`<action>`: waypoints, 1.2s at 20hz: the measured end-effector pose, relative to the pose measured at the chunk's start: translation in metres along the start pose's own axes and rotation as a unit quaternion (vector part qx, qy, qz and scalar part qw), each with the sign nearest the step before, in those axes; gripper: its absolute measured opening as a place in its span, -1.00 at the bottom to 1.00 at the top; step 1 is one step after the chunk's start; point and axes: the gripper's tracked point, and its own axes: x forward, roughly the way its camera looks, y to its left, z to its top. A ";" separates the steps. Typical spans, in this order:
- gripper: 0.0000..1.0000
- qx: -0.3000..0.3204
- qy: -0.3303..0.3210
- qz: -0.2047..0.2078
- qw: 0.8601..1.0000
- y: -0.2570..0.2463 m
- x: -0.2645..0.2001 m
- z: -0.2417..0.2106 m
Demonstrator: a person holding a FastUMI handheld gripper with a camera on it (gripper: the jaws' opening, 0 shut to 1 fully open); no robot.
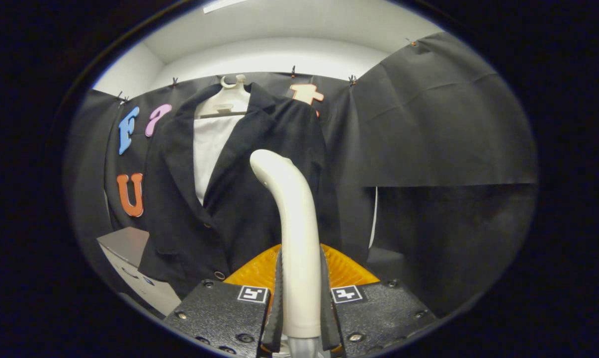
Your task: Iron the clothes twice with a garment steamer, once on the left side and once on the right side.
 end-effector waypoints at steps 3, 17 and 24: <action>-0.34 -0.004 0.018 -0.007 1.000 -0.001 -0.002 -0.020; -0.34 -0.018 0.088 -0.023 0.996 -0.003 -0.017 -0.101; -0.34 -0.043 0.099 -0.019 0.994 0.003 -0.031 -0.136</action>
